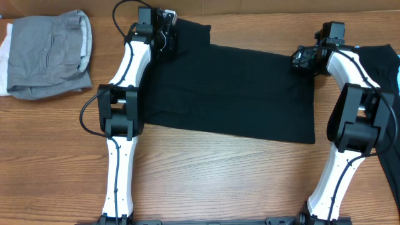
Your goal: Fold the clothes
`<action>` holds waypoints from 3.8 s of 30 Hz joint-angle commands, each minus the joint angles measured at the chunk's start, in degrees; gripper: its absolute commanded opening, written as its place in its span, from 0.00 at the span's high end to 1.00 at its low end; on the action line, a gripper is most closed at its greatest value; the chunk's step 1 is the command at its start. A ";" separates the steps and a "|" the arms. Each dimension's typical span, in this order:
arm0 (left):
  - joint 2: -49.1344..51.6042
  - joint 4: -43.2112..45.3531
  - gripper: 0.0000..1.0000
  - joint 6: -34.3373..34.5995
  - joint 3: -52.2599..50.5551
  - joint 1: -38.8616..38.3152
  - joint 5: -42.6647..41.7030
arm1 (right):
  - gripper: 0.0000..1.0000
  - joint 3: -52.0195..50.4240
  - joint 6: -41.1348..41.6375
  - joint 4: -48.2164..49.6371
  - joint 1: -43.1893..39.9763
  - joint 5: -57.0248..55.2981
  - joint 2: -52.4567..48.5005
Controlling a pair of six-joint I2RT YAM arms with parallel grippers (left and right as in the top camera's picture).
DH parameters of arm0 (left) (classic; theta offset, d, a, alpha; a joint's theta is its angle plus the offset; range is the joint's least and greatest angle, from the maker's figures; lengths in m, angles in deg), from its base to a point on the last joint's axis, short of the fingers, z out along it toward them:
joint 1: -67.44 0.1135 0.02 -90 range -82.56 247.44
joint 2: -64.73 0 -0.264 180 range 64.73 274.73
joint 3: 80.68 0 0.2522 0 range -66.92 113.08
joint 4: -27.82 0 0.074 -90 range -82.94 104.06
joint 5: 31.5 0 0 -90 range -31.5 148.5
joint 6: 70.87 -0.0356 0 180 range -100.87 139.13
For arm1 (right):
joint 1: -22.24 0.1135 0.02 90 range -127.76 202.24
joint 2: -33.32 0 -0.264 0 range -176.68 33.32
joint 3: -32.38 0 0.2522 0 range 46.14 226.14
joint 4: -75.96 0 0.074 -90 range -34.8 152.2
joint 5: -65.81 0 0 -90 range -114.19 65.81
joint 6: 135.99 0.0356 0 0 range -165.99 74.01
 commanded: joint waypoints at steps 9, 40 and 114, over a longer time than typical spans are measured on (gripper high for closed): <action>1.25 -2.69 0.96 0.81 -1.01 -0.07 0.00 | 0.69 1.99 4.61 -0.63 0.11 0.46 -2.25; -19.82 -44.19 0.96 0.57 -1.20 3.67 8.74 | 0.96 34.51 13.29 -61.16 -1.44 0.92 -2.01; -19.39 -54.40 0.00 -1.57 -10.32 6.16 11.17 | 0.00 -4.66 -14.62 -45.72 -13.31 23.52 5.70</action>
